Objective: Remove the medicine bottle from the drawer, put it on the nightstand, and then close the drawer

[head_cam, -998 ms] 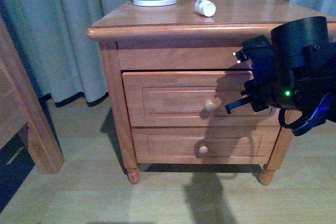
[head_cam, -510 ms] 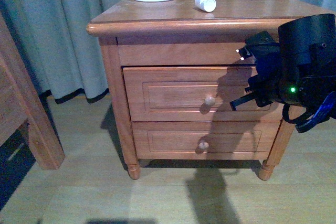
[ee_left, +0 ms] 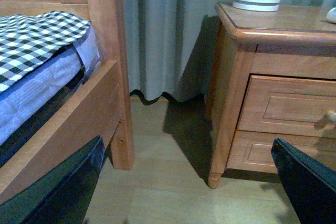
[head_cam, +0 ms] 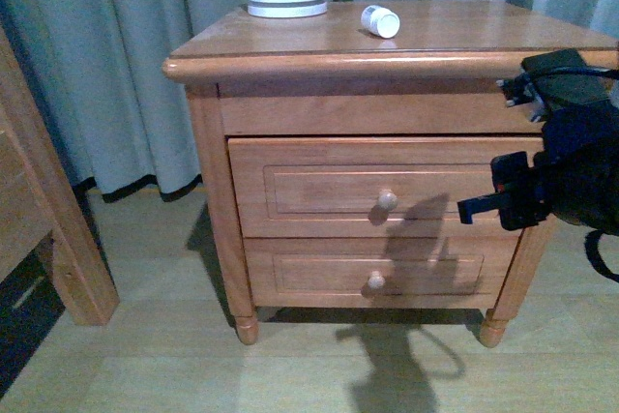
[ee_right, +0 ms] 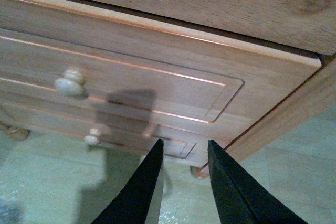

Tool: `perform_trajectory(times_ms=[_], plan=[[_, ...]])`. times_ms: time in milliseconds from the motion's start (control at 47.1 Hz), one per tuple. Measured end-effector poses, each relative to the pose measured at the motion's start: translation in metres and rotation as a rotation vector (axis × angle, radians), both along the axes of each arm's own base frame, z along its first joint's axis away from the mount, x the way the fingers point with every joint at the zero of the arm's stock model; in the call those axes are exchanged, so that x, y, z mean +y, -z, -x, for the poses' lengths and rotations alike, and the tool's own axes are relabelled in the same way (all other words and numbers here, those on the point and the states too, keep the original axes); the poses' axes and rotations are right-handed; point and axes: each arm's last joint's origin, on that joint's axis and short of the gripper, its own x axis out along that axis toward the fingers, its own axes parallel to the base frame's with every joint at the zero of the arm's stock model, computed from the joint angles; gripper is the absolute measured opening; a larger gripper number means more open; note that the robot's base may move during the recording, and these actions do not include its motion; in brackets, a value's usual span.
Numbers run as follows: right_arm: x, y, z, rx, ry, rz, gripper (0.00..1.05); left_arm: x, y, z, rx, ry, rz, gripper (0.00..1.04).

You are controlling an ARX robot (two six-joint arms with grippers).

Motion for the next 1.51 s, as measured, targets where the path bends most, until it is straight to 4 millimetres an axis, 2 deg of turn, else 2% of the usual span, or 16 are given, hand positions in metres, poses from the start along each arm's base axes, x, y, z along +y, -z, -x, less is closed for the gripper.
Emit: perform_trajectory(times_ms=[191, 382, 425, 488, 552, 595, 786, 913, 1211, 1508], plan=[[-0.014, -0.06, 0.072, 0.003, 0.004, -0.227, 0.69, 0.0, 0.0, 0.0, 0.0, 0.0, 0.0, 0.98], [-0.034, -0.105, 0.13, -0.079, 0.042, -0.38, 0.98, 0.0, 0.0, 0.0, 0.0, 0.0, 0.0, 0.98], [-0.036, -0.112, 0.144, -0.095, 0.05, -0.391, 0.99, 0.0, 0.0, 0.0, 0.0, 0.0, 0.0, 0.98], [-0.038, -0.116, 0.161, -0.142, 0.059, -0.374, 0.96, 0.0, 0.0, 0.0, 0.0, 0.0, 0.0, 0.98], [-0.045, -0.115, 0.184, -0.366, 0.025, -0.275, 0.81, 0.0, 0.0, 0.0, 0.0, 0.0, 0.0, 0.98], [-0.05, -0.111, 0.192, -0.43, 0.033, -0.226, 0.71, 0.0, 0.0, 0.0, 0.0, 0.0, 0.0, 0.98], [-0.052, -0.084, 0.207, -0.407, 0.028, -0.174, 0.36, 0.0, 0.0, 0.0, 0.0, 0.0, 0.0, 0.98], [-0.052, -0.075, 0.218, -0.42, 0.025, -0.163, 0.05, 0.0, 0.0, 0.0, 0.0, 0.0, 0.0, 0.98], [-0.052, -0.059, 0.236, -0.421, 0.024, -0.159, 0.03, 0.0, 0.0, 0.0, 0.0, 0.0, 0.0, 0.98], [-0.052, -0.05, 0.245, -0.436, 0.023, -0.158, 0.03, 0.0, 0.0, 0.0, 0.0, 0.0, 0.0, 0.98]])
